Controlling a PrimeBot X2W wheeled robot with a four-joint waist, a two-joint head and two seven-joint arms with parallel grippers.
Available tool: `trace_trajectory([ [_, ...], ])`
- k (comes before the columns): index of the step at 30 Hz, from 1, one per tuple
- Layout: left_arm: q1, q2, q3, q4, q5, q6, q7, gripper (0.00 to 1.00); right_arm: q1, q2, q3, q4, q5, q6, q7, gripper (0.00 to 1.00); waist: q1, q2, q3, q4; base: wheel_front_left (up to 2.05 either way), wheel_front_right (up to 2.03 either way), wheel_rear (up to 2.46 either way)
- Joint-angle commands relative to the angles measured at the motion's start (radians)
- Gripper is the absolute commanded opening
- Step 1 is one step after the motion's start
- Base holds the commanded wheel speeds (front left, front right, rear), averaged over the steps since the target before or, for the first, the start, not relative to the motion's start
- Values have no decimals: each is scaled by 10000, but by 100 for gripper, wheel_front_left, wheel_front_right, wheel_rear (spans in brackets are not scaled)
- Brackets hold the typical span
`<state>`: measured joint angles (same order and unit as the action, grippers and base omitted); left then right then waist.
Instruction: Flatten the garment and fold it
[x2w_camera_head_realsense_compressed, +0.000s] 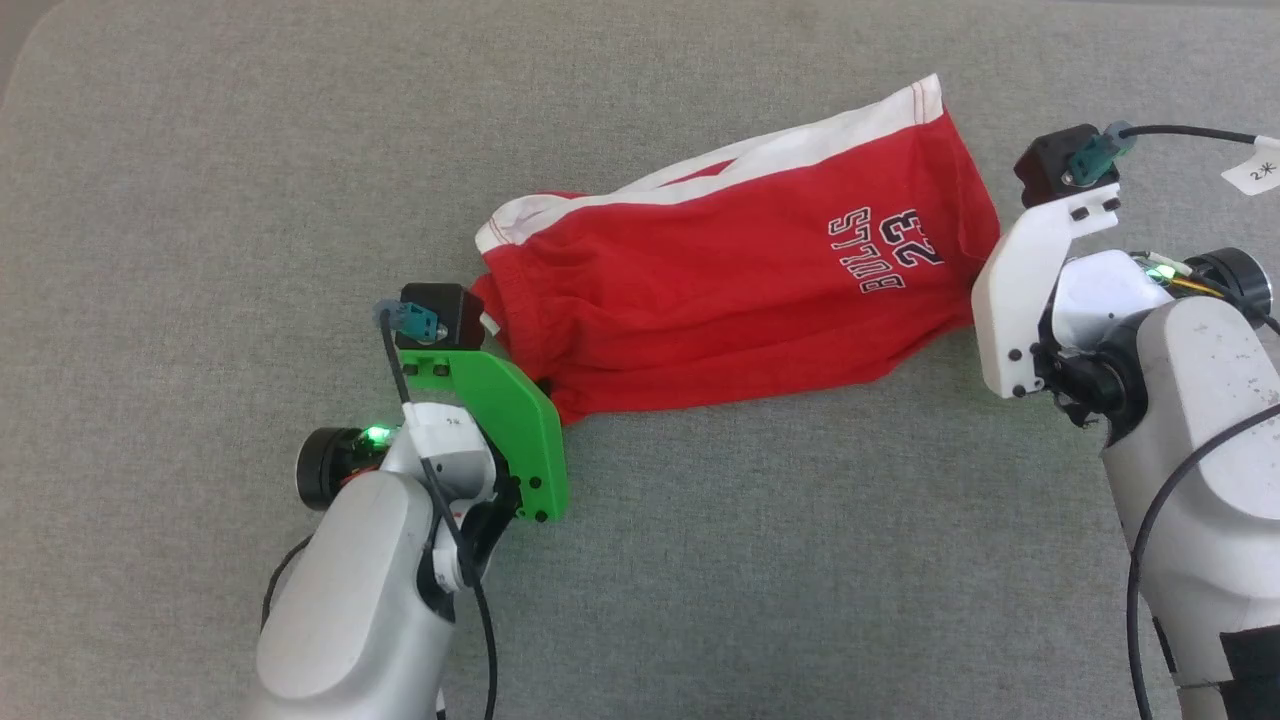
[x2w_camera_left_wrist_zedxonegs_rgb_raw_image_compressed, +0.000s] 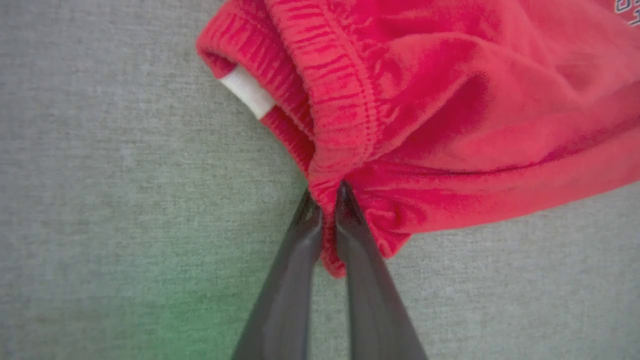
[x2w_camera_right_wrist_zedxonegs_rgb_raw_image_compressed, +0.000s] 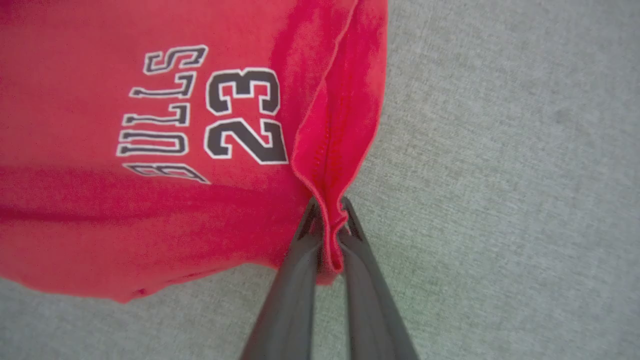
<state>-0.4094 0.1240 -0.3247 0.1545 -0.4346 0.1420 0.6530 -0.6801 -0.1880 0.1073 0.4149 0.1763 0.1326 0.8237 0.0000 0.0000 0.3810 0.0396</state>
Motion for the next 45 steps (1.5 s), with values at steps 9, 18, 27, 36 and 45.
trace_trajectory([
  [9, 468, 23, 328, -55, -673, -153, -359, 0, 327, -97, -183, 49, 239, -19, -233, 0, 0, 0, -523, 105, 0, 0, 0],
  [18, 1106, 511, 678, -1189, -1116, -19, 331, 0, 1507, -447, -439, -868, 1081, -19, 187, 0, 0, 0, -1669, 158, 0, 0, 0],
  [27, 2223, 862, 602, -1594, -1369, 242, 1240, 0, 3728, -563, -781, -2601, 1726, -19, 1168, 0, 0, 0, -2143, 21, 0, 0, 0],
  [36, 3216, 840, 631, -1182, -1711, 493, 1516, 0, 6086, 179, -1542, -4043, 1849, -19, 1612, 0, 0, 0, -2197, -81, 0, 0, 0],
  [45, 3285, 757, 804, -1101, -2020, 470, 1402, 100, 6672, 930, -2028, -4272, 1568, -19, 1077, 100, 0, 0, -2225, -152, 0, 0, 0],
])
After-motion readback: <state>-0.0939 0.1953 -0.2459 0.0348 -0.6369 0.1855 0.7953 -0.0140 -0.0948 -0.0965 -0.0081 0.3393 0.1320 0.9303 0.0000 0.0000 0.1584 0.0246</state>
